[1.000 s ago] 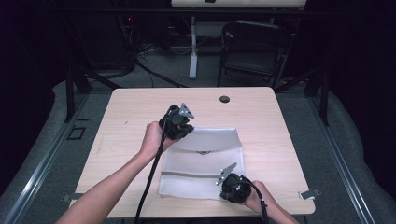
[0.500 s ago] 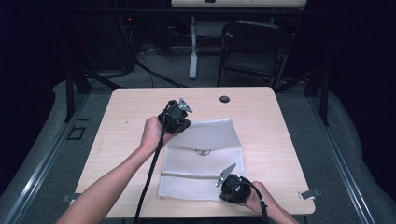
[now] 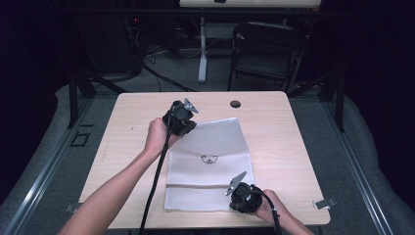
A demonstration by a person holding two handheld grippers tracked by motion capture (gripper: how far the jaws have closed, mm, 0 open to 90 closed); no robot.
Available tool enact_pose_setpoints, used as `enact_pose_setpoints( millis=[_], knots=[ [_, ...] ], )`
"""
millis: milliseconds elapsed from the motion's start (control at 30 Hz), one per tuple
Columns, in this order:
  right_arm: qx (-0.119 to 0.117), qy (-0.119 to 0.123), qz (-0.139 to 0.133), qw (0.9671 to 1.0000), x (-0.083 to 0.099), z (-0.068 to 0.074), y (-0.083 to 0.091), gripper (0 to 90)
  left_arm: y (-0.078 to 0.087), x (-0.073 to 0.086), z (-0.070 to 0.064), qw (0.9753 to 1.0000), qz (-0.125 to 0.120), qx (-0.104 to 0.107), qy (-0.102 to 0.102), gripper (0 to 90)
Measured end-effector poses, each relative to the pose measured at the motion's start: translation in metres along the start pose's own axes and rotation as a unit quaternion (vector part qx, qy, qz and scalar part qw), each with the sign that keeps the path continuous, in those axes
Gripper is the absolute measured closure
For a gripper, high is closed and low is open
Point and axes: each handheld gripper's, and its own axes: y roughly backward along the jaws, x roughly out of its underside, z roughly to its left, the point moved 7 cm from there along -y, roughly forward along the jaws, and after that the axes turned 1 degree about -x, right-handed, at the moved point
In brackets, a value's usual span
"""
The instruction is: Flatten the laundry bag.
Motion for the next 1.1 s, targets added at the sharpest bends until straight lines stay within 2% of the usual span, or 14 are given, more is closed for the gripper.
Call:
enact_pose_setpoints(
  millis=[267,367,467,600,967,1067,1100],
  knots=[
    [-0.005,0.002,-0.004,1.0000,-0.001,0.000,-0.001,90.0,-0.003,-0.001,0.011,0.9999,0.003,-0.015,0.006,88.5],
    [-0.003,0.010,0.004,0.9999,-0.001,0.000,0.000,90.0,-0.004,-0.002,0.014,0.9998,0.004,-0.017,0.009,88.5],
    [-0.013,0.000,-0.009,0.9999,-0.003,0.003,-0.002,90.0,-0.009,-0.004,0.018,0.9996,0.002,-0.027,0.009,88.5],
    [-0.012,-0.002,-0.005,0.9999,-0.004,0.005,-0.003,90.0,-0.019,-0.006,0.020,0.9993,0.002,-0.033,0.017,88.4],
    [-0.018,-0.019,-0.009,0.9996,-0.006,0.008,-0.004,90.0,-0.039,-0.016,0.020,0.9988,0.008,-0.045,0.016,88.1],
    [-0.018,-0.022,-0.011,0.9995,-0.006,0.008,-0.004,90.0,-0.046,-0.019,0.021,0.9980,0.005,-0.061,0.016,87.1],
    [-0.021,-0.030,-0.017,0.9992,-0.007,0.008,-0.005,90.0,-0.048,-0.020,0.021,0.9978,0.000,-0.063,0.020,86.4]
  ],
)
